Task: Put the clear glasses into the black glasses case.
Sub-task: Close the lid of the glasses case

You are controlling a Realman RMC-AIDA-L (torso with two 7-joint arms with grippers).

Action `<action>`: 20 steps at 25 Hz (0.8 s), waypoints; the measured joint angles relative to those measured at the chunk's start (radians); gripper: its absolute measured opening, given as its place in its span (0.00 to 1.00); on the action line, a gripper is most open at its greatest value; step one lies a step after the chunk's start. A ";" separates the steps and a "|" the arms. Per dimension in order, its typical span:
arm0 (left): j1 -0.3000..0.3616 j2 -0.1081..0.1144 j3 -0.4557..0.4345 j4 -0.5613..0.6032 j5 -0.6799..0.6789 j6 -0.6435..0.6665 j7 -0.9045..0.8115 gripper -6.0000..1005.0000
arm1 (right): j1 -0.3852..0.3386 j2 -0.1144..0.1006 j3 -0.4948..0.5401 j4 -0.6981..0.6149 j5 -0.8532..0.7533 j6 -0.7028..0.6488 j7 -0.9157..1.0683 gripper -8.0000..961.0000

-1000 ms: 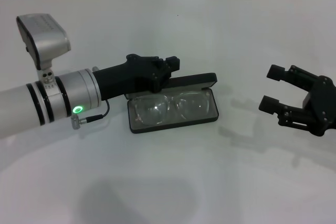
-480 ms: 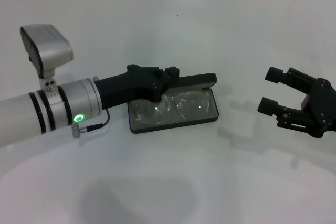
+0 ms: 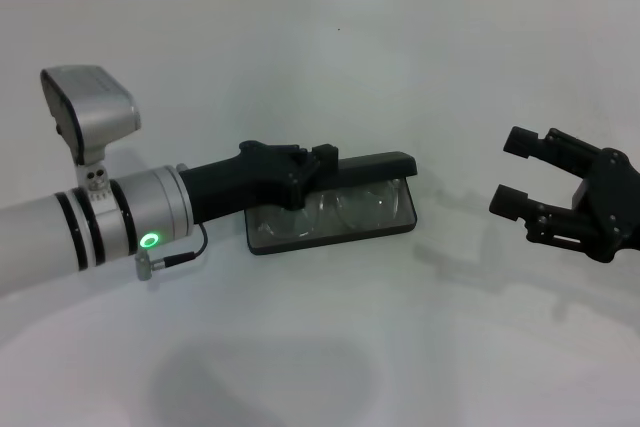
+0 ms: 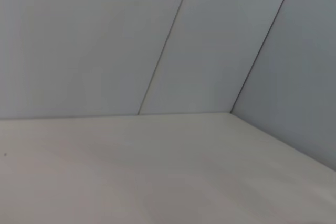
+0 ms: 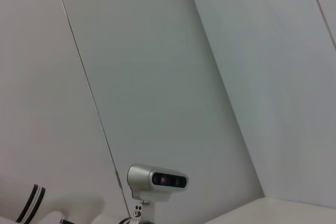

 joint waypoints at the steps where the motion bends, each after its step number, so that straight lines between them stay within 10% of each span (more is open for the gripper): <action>1: 0.001 0.000 0.000 -0.005 0.001 0.000 0.000 0.10 | 0.000 0.000 0.000 0.000 0.000 0.000 0.000 0.90; 20: 0.024 -0.003 0.000 -0.036 -0.002 0.045 0.033 0.12 | 0.012 -0.001 0.000 0.024 -0.002 0.006 0.000 0.90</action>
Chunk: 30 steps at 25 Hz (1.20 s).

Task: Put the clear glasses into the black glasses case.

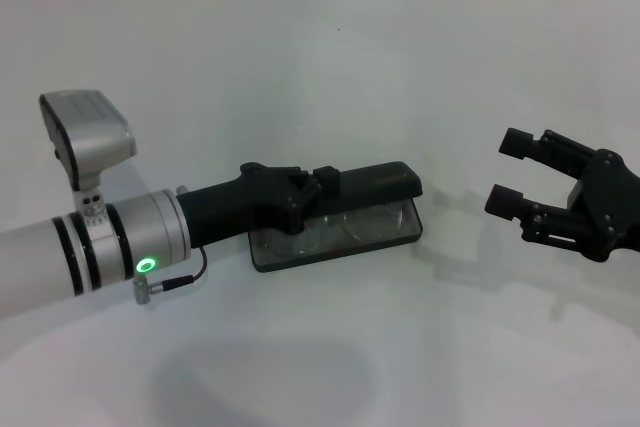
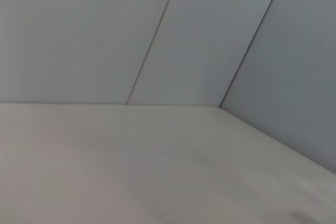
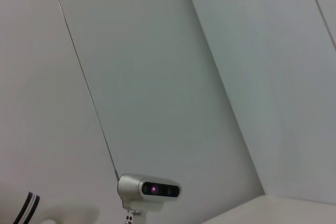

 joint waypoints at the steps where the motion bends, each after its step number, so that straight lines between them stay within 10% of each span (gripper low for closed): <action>1: 0.001 0.000 0.000 -0.002 0.000 0.000 0.000 0.12 | 0.000 0.000 0.000 0.000 0.000 0.000 0.000 0.90; 18: 0.027 0.009 -0.003 0.002 -0.089 0.209 0.075 0.14 | 0.001 -0.001 0.000 0.001 0.002 -0.006 0.000 0.90; 30: 0.215 0.014 -0.001 0.376 -0.108 0.437 0.044 0.16 | 0.006 -0.007 0.001 -0.038 -0.001 -0.028 0.000 0.90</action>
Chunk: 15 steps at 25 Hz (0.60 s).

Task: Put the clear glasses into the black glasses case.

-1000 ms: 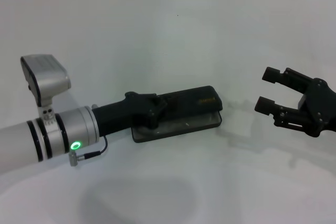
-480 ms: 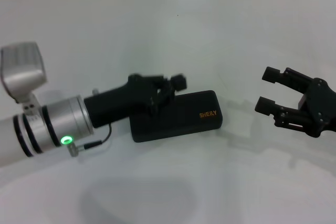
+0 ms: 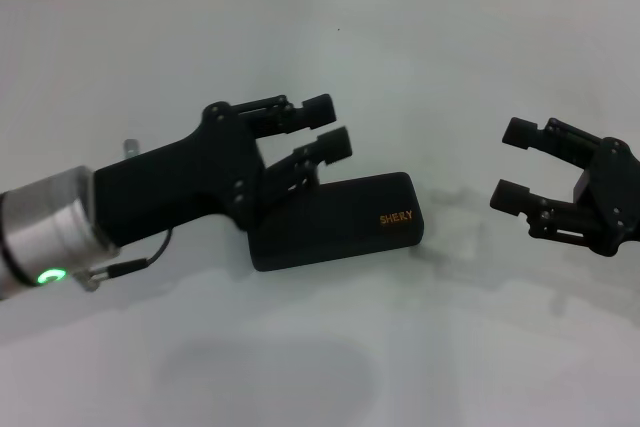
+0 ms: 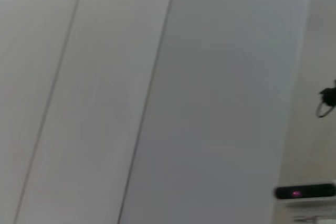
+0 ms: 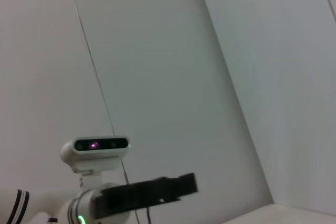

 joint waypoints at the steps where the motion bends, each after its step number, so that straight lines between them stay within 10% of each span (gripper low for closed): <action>1: 0.018 0.002 -0.001 0.022 0.003 0.021 0.002 0.16 | 0.001 -0.001 0.000 -0.001 -0.001 -0.001 0.000 0.90; 15: 0.156 0.011 -0.006 0.234 0.073 0.112 0.032 0.73 | 0.006 -0.009 -0.001 -0.113 -0.046 -0.056 0.006 0.90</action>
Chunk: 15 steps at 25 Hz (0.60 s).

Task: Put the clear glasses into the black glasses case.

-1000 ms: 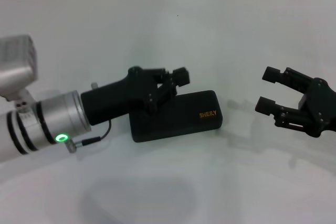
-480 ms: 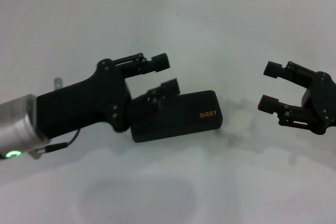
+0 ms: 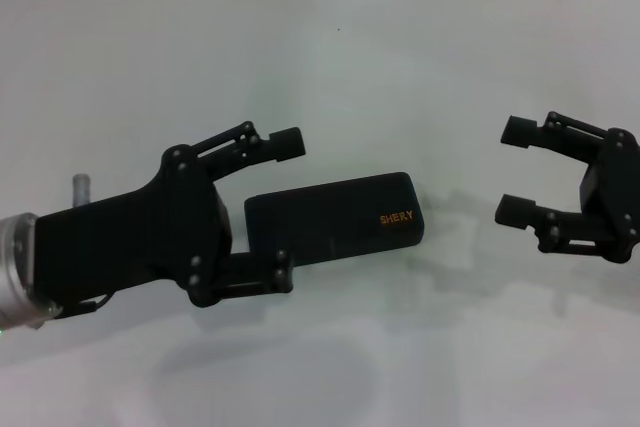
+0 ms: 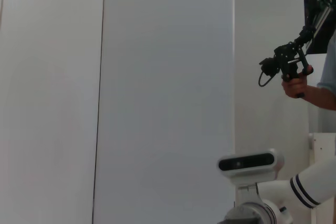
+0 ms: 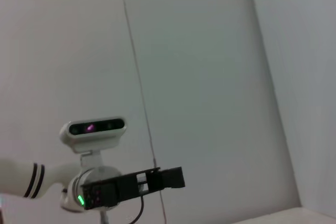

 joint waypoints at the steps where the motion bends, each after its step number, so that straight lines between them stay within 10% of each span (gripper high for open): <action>1: 0.002 0.002 -0.001 0.000 0.002 0.002 0.000 0.77 | 0.000 0.000 0.000 -0.008 -0.006 -0.001 0.001 0.90; 15: 0.002 0.046 -0.005 0.003 0.105 0.010 -0.001 0.85 | 0.021 -0.004 -0.011 -0.103 -0.082 -0.012 0.043 0.90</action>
